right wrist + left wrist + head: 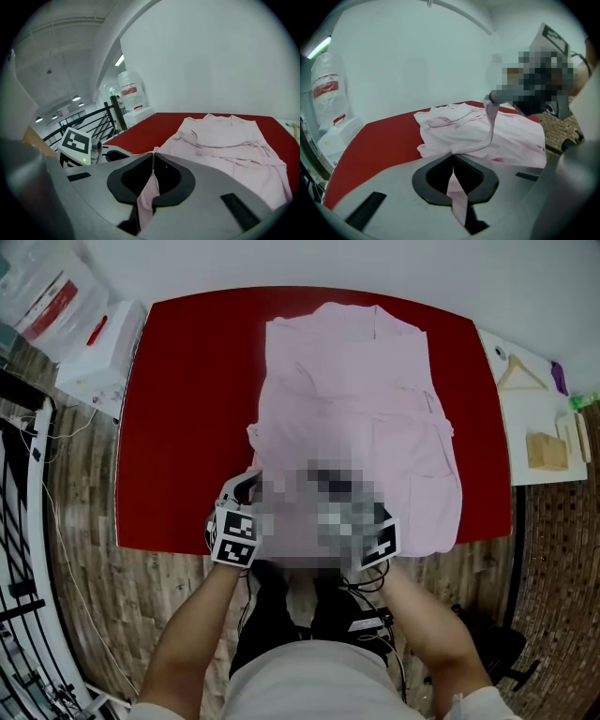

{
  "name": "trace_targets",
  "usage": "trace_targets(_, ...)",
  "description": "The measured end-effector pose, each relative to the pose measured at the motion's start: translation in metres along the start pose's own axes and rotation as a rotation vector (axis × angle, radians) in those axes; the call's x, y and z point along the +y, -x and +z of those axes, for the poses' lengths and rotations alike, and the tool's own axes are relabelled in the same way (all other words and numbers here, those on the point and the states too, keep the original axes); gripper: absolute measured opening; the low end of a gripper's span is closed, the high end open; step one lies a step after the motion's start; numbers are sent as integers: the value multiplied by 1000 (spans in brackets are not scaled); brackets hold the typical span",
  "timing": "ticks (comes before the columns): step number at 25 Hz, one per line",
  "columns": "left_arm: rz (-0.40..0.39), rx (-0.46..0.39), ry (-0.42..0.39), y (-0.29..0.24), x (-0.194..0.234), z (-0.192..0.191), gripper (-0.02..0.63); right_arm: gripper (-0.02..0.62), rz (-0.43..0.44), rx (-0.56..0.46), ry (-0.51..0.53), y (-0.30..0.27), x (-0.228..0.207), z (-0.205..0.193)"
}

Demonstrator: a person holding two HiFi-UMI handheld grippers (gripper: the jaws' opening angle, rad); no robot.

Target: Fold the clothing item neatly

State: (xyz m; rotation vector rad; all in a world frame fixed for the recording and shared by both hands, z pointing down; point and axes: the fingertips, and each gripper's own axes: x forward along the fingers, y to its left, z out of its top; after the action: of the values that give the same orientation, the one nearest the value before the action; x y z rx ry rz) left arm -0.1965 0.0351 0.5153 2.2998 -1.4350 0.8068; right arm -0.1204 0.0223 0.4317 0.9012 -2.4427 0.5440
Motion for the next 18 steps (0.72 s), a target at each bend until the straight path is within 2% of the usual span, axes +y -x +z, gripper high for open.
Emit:
trace_targets(10,-69,-62,-23,-18,-42,64,10,26,-57,-13,-20,26,-63,-4)
trace_targets(18,-146,-82,-89,-42,-82,124,10,26,-118,-31,-55,50,-130,-4)
